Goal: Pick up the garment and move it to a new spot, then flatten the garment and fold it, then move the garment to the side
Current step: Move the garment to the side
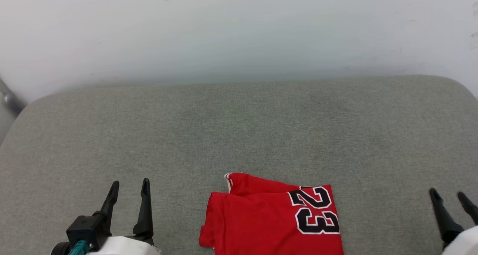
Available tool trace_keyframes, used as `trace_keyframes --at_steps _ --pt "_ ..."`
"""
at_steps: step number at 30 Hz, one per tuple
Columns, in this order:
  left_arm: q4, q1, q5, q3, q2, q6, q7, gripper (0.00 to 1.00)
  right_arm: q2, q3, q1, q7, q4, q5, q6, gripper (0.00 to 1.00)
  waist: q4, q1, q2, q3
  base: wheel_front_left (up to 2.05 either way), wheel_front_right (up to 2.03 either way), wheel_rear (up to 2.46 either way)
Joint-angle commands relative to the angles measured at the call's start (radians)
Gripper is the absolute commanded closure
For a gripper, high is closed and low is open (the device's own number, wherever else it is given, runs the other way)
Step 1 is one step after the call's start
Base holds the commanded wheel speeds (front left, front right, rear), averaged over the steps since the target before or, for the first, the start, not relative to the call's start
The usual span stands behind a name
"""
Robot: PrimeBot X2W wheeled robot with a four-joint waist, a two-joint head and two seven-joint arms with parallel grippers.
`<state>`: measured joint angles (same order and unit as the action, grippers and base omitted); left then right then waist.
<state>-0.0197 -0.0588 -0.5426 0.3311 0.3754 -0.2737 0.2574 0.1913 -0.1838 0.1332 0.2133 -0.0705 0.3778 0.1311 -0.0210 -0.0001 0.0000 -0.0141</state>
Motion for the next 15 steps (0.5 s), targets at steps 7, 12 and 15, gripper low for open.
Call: trace_keyframes --at_steps 7,12,15 --pt "-0.006 0.026 0.024 -0.032 -0.027 0.014 0.008 0.0 0.091 -0.125 -0.036 0.358 0.102 0.167 0.0 0.0 0.051 0.0001 0.0 0.044 0.0 0.0 0.0" --pt "-0.007 0.055 0.043 -0.044 -0.049 0.038 0.009 0.0 0.059 -0.14 -0.066 0.634 0.162 0.28 0.0 0.0 0.091 0.0001 0.0 0.084 0.0 0.0 0.0" --pt "0.004 0.075 0.055 -0.046 -0.063 0.054 0.008 0.0 -0.005 -0.135 -0.087 0.755 0.17 0.309 0.0 0.0 0.121 0.0001 0.0 0.109 0.0 0.0 0.0"
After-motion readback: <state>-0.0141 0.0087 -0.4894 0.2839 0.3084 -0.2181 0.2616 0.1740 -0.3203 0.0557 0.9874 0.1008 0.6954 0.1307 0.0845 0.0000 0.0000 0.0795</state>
